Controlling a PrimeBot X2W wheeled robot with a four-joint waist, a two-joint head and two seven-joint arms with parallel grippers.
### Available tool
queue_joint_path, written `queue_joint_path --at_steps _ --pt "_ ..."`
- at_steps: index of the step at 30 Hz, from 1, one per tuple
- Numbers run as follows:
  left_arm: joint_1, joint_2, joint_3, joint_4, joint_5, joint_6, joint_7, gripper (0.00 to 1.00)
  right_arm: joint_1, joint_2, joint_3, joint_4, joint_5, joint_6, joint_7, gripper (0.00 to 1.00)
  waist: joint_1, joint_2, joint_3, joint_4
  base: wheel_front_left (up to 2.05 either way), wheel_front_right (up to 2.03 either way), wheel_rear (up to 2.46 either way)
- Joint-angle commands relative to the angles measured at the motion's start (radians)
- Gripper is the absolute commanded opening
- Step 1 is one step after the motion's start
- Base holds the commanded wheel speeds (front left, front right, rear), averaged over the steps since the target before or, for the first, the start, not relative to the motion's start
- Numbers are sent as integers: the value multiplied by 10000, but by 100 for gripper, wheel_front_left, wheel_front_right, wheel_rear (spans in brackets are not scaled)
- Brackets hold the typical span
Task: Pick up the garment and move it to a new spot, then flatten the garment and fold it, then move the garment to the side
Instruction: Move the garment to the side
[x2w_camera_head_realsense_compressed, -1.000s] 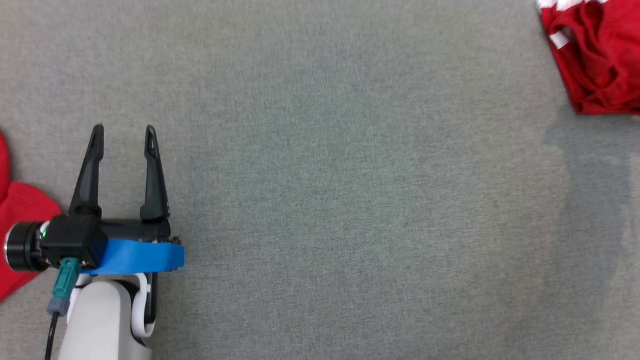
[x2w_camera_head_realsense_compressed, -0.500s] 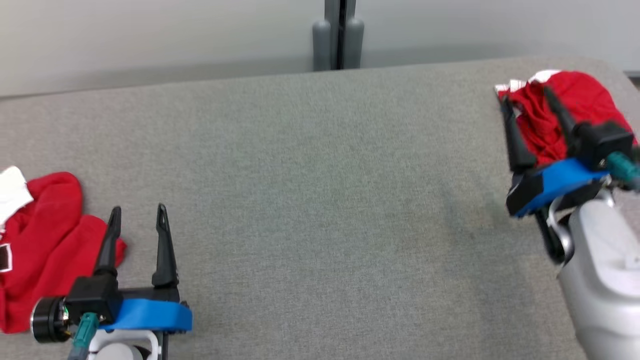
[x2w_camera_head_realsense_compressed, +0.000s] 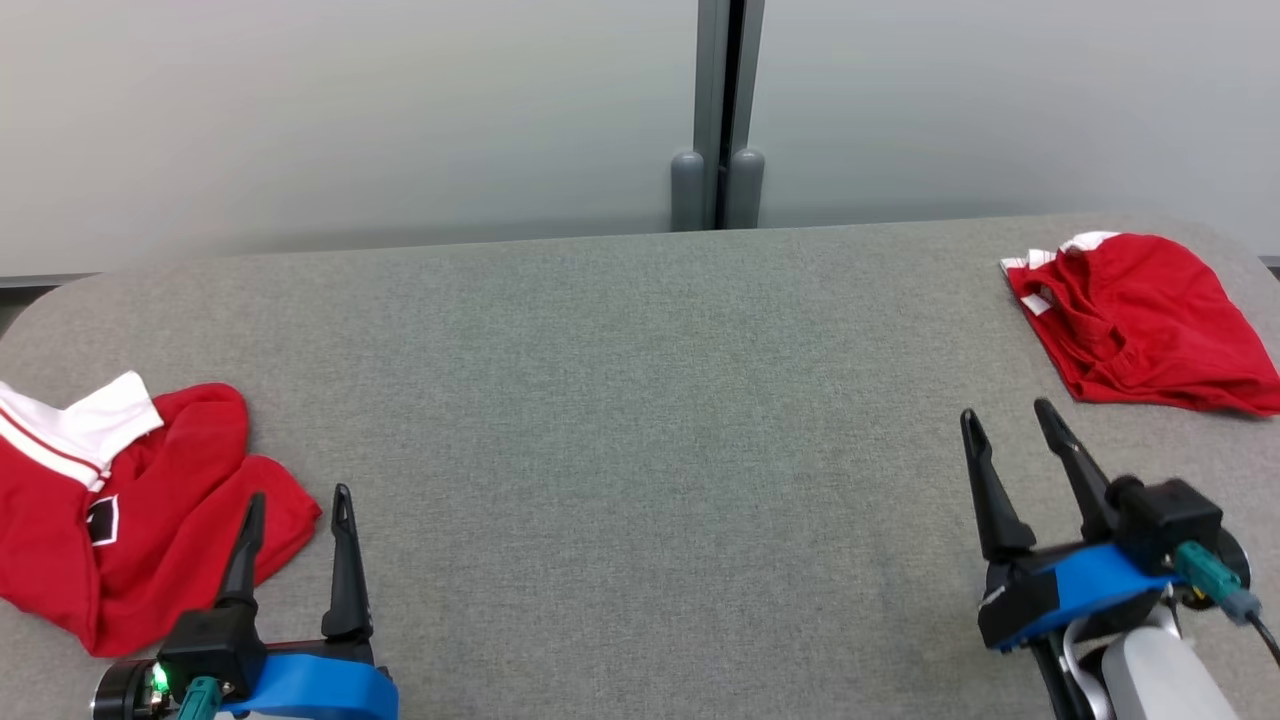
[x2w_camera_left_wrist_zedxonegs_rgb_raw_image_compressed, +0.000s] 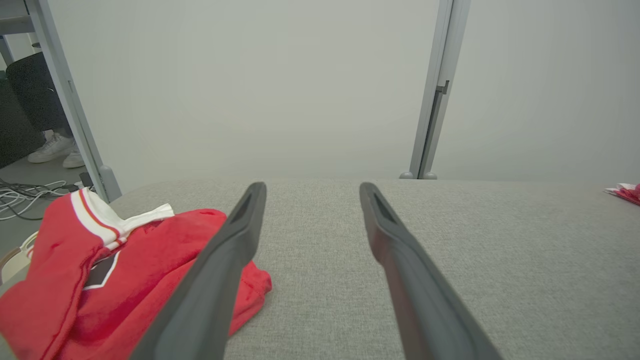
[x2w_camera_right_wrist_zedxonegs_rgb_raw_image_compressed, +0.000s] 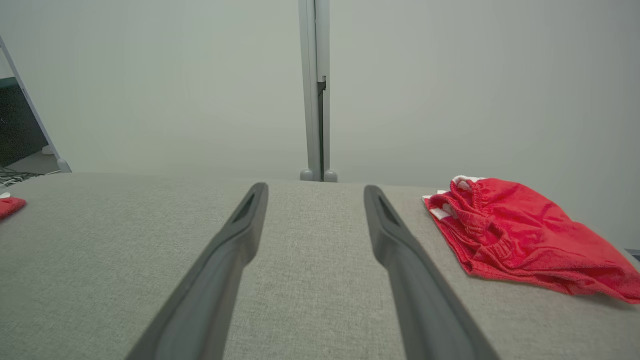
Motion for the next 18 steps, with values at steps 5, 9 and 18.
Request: queue_joint_path --at_steps 5,9,18 --pt "118 -34 -37 148 -24 -29 -26 100 1157 460 -406 -1063 -301 2 256 100 3 0 -235 190 0 0 0" --pt "155 -50 -81 198 1 -49 -26 100 1865 772 -653 -1894 -542 2 520 100 3 0 -322 314 0 0 0" --pt "145 -45 -123 194 79 -52 -26 100 2584 966 -762 -2895 -730 2 1010 100 3 0 -311 424 0 0 0"
